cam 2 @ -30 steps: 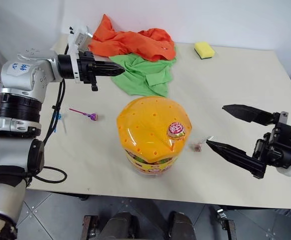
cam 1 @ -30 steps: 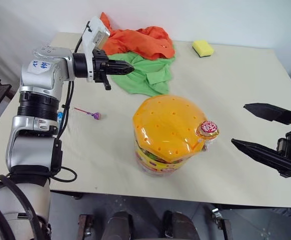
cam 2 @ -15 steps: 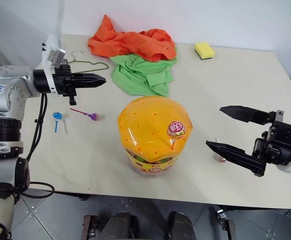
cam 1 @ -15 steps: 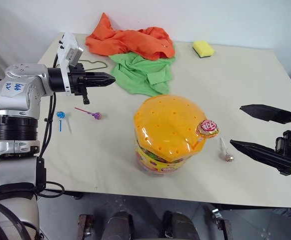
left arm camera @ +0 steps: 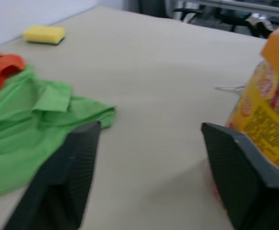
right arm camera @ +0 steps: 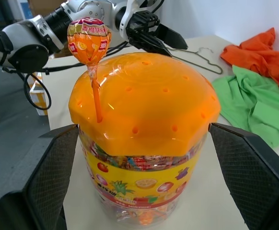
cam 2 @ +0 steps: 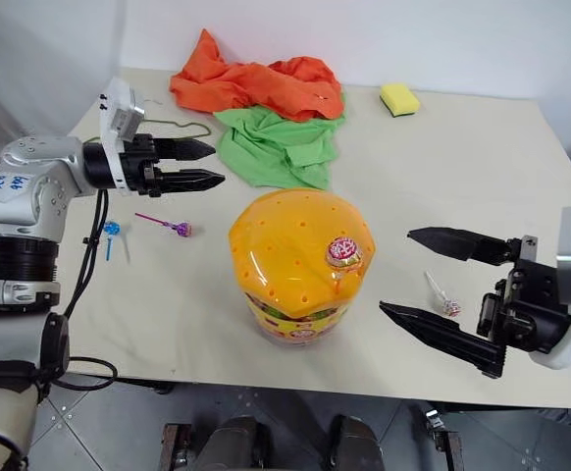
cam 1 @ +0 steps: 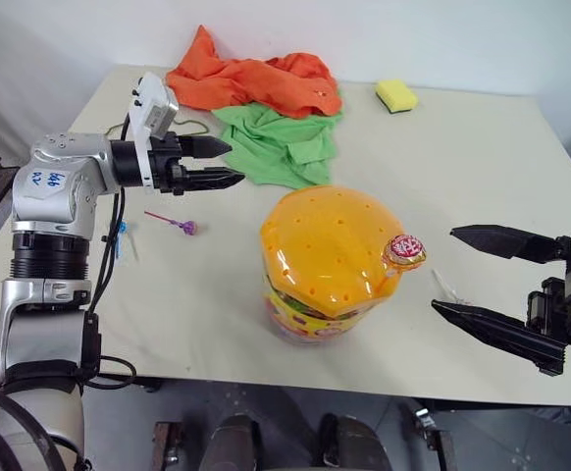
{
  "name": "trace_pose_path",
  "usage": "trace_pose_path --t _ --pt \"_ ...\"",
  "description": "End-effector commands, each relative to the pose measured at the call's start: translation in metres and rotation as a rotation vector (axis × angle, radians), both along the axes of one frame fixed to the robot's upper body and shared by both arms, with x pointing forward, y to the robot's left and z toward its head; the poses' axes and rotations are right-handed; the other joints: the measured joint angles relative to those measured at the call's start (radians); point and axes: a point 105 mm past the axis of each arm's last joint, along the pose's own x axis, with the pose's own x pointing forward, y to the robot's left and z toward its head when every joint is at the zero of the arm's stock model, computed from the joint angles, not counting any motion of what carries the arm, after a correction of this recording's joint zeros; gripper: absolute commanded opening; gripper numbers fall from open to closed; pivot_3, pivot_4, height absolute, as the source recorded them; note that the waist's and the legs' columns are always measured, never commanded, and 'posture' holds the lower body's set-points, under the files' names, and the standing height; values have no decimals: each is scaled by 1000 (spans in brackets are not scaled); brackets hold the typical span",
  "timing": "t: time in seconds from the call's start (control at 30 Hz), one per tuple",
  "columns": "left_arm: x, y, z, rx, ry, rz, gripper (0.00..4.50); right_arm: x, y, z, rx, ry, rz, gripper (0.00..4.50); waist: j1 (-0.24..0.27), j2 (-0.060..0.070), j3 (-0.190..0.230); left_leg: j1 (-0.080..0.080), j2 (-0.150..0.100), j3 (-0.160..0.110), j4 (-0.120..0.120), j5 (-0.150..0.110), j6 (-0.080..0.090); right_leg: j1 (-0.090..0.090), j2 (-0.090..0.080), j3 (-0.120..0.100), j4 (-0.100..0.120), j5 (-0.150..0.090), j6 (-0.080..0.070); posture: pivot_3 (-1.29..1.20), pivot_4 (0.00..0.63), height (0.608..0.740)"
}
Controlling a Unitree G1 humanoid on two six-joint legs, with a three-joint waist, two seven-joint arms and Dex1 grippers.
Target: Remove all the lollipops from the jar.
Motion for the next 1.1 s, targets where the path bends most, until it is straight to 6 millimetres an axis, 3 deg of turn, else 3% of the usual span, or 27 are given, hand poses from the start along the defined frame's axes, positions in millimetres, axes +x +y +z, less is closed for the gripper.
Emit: trace_pose_path --t 0.03,0.17,0.5,0.77,0.97,1.1 --pt "-12 2 5 16 -45 -64 4482 -8 3 8 5 -30 -2 4500 -1 0 0 0 0 0 0 0 0 0 0 0 0 0 0 0 150 740" --pt "-18 4 8 -4 -40 -94 4482 -14 11 7 17 -1 19 4500 -2 0 0 0 0 0 0 0 0 0 0 0 0 0 0 0 150 740" --pt "-54 13 7 -90 -107 -373 4482 -17 40 9 30 7 129 4500 -1 0 0 0 0 0 1 0 0 0 0 0 0 0 0 0 150 740" --pt "-80 34 10 -191 -143 -474 4482 -6 55 9 -3 -15 222 4500 -14 0 0 0 1 -1 0 0 0 0 0 0 0 0 0 0 150 740" --pt "-88 40 4 -166 -149 -431 4482 9 62 2 -60 -23 250 4500 -21 0 0 0 1 -1 0 0 0 0 0 0 0 0 0 0 150 740" --pt "-90 39 4 -167 -154 -417 4500 10 63 -1 -85 -22 282 3592 -23 0 0 0 1 -1 0 0 -1 0 0 0 0 0 0 0 150 740"
